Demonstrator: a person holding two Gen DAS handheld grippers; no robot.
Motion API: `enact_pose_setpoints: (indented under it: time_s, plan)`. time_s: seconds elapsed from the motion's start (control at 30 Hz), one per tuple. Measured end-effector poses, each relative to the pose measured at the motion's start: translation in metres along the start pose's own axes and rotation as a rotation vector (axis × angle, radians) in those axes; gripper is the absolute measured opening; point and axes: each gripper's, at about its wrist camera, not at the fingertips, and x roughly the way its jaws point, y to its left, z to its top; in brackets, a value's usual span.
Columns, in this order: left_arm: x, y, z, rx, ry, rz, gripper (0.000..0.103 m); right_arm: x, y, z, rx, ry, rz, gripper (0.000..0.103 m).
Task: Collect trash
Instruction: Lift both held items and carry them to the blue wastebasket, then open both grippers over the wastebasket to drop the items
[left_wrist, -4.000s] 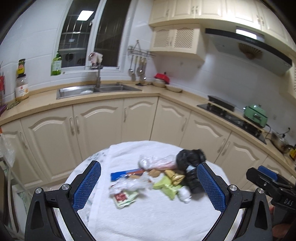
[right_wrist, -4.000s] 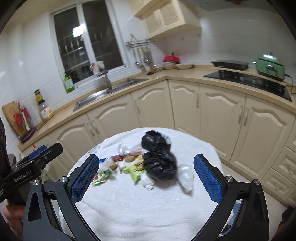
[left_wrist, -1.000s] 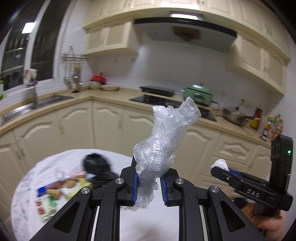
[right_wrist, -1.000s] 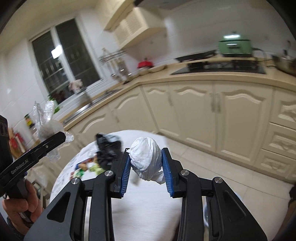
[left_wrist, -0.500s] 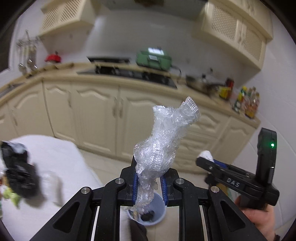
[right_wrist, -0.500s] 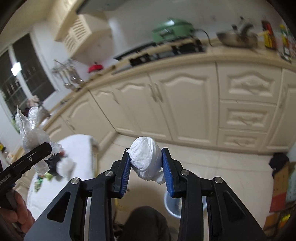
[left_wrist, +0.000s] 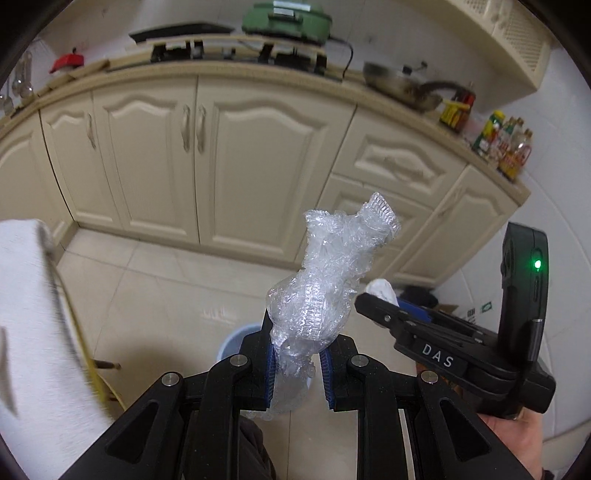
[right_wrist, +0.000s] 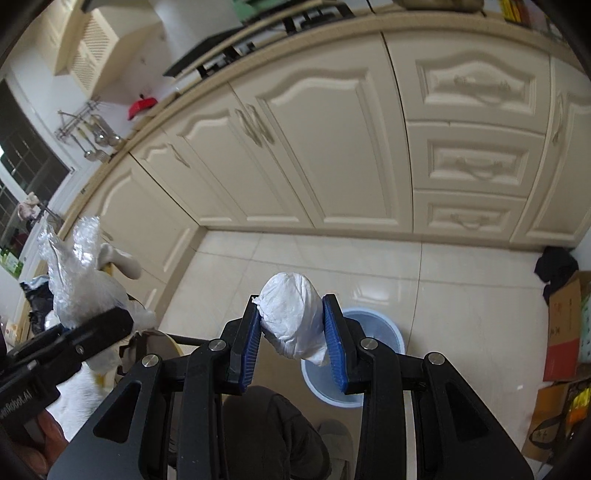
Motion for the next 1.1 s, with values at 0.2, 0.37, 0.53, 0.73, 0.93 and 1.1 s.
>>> enact_pose_setpoints:
  time_s: [0.2,0.37,0.53,0.73,0.93,1.1]
  plan:
    - [0.081,-0.019,0.046,0.001,0.128,0.015,0.021,0.033,-0.018,-0.002,0.037,0.069,0.001,0.033]
    - [0.135,-0.028,0.066,-0.008,0.221,0.054,0.077,0.06,-0.033,-0.006,0.074,0.127,-0.006,0.037]
    - [0.161,-0.035,0.075,0.014,0.245,0.106,0.096,0.073,-0.044,-0.01,0.108,0.164,-0.006,0.056]
    - [0.15,-0.036,0.072,0.007,0.219,0.168,0.101,0.069,-0.045,-0.013,0.133,0.162,-0.006,0.095]
    - [0.115,-0.044,0.06,0.015,0.158,0.207,0.102,0.054,-0.041,-0.015,0.145,0.129,-0.032,0.103]
    - [0.08,-0.054,0.05,0.024,0.086,0.217,0.102,0.033,-0.032,-0.013,0.172,0.1,-0.044,0.103]
